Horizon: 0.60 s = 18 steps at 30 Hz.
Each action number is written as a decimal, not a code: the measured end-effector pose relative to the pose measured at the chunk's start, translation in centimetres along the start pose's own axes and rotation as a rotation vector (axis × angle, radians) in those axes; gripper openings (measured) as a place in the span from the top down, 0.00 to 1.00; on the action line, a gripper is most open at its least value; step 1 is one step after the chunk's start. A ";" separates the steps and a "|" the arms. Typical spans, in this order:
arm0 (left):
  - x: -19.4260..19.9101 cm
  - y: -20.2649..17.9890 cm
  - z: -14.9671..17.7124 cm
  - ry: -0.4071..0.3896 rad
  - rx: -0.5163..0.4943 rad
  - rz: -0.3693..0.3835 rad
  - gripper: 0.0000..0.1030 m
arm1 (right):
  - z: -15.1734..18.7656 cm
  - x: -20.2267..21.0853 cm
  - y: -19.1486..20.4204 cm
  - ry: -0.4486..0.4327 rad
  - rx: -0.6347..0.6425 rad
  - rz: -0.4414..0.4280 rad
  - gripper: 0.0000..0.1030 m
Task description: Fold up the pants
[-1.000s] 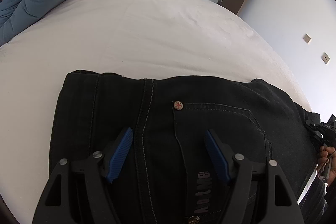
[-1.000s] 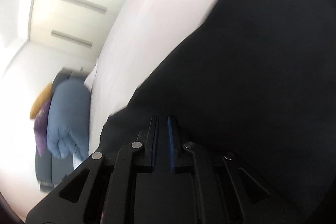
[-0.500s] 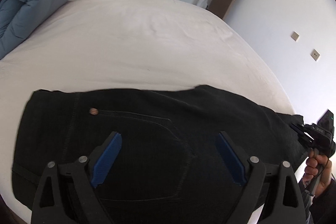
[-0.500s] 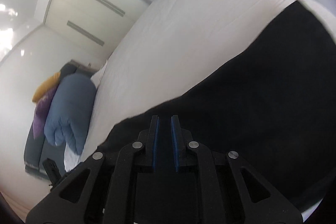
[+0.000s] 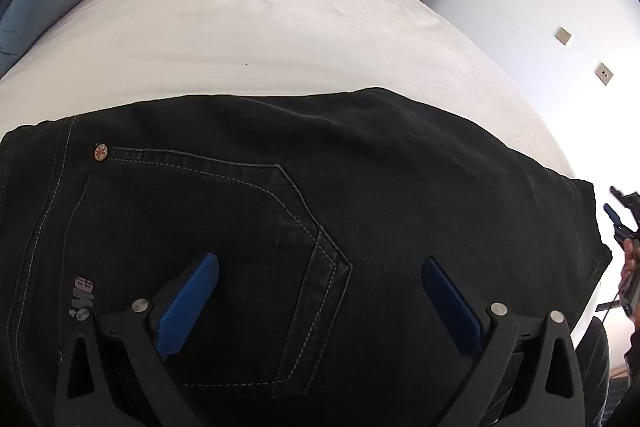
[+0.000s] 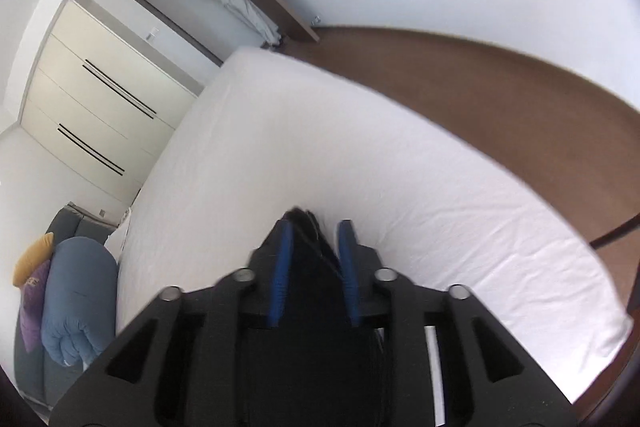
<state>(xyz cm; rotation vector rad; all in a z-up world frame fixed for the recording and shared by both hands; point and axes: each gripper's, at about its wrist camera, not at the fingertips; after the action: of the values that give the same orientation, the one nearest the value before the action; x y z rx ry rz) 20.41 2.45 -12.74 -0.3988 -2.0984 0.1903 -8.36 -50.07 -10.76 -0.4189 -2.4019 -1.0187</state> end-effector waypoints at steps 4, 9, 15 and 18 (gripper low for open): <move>-0.6 -1.1 -1.0 0.004 -0.006 -0.033 0.00 | 0.6 7.5 3.4 -0.224 0.204 -0.101 0.00; 1.7 -1.7 -0.8 -0.024 0.053 0.041 0.00 | 3.3 7.7 3.5 -0.064 0.131 -0.164 0.00; 3.8 -2.4 1.1 -0.024 0.094 0.084 0.00 | 10.5 3.9 -1.7 0.096 -0.319 -0.261 0.01; 4.3 -2.3 2.1 -0.008 0.134 0.112 0.00 | 13.6 2.1 -2.7 0.092 -0.455 -0.252 0.05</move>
<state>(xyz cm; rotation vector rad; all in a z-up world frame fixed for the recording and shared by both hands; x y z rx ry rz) 16.05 1.87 -9.81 -0.4359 -2.0592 0.3972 -15.68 -41.73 -19.35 -0.2159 -2.1664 -1.6699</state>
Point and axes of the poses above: each gripper's, at about its wrist camera, not at the fingertips, and x roughly against the way its jaws point, y to its left, z to its underside, and after that the axes turned 4 degrees about x, right-handed
